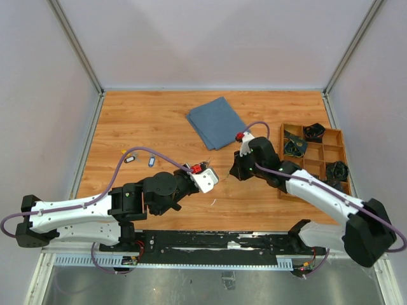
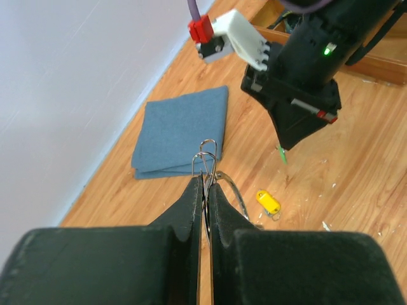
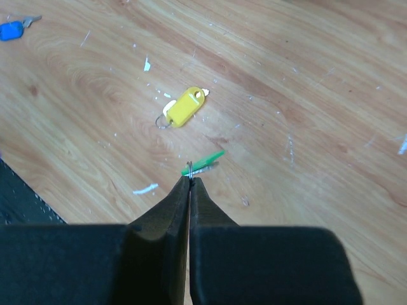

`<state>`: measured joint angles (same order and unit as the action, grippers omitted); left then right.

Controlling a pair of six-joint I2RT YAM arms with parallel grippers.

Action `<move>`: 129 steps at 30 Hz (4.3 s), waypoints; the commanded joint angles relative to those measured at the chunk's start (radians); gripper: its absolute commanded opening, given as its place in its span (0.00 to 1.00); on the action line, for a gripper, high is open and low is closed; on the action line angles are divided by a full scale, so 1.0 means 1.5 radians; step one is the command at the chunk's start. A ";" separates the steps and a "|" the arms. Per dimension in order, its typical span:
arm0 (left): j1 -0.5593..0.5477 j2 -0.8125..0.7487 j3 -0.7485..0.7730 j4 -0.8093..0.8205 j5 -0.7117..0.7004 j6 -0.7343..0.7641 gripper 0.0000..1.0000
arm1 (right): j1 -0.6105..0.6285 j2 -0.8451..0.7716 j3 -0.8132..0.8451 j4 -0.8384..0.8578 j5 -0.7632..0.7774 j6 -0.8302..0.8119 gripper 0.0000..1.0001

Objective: Put the keys on the keyring

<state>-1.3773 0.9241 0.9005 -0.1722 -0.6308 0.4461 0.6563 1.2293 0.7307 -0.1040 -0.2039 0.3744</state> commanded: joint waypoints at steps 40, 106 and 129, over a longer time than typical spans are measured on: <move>0.002 0.042 0.110 -0.086 0.278 0.082 0.00 | -0.010 -0.058 0.507 -0.598 -0.473 -0.629 0.01; 0.001 0.066 0.121 -0.113 0.287 0.083 0.00 | 0.070 -0.006 0.567 -0.709 -0.419 -0.662 0.00; 0.001 0.072 0.103 -0.090 0.221 0.074 0.01 | 0.070 -0.034 0.506 -0.603 -0.394 -0.523 0.01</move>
<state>-1.3777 1.0309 1.0470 -0.3531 -0.2993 0.5568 0.7464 1.1950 1.5139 -1.0847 -0.8200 -0.4713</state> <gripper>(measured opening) 0.051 0.009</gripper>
